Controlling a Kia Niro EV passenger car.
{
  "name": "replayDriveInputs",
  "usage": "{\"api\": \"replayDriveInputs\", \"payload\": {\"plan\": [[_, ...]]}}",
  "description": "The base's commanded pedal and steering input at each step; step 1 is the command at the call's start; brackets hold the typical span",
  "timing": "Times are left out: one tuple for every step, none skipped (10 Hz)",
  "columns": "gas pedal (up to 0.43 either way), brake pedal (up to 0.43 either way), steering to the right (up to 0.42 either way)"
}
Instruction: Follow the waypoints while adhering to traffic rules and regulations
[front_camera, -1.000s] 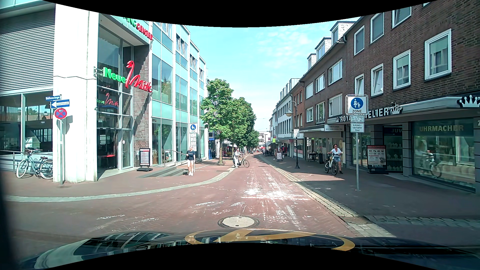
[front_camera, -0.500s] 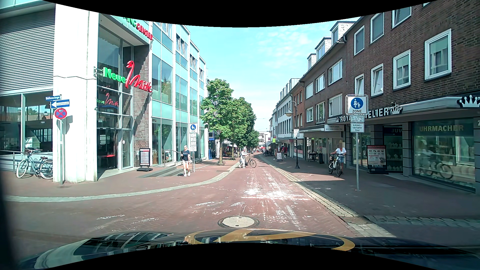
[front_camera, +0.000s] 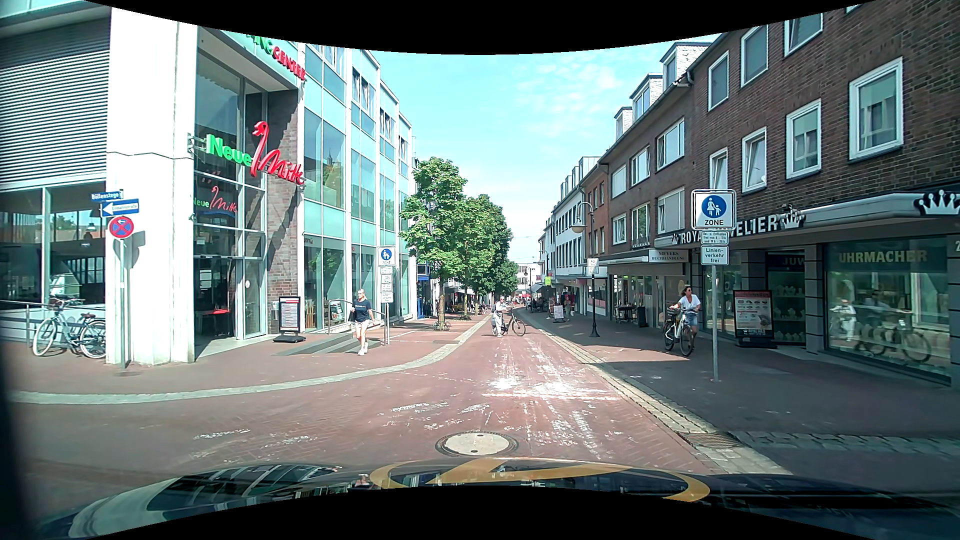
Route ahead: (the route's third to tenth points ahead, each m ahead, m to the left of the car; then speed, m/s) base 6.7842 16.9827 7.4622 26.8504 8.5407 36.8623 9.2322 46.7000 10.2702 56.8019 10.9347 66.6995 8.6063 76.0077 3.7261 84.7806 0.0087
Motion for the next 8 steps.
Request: {"api": "replayDriveInputs", "payload": {"plan": [[0.000, 0.207, -0.055], [0.000, 0.207, -0.055], [0.000, 0.207, -0.055], [0.000, 0.207, -0.055], [0.000, 0.207, -0.055], [0.000, 0.207, -0.055], [0.000, 0.207, -0.055], [0.000, 0.207, -0.055]]}}
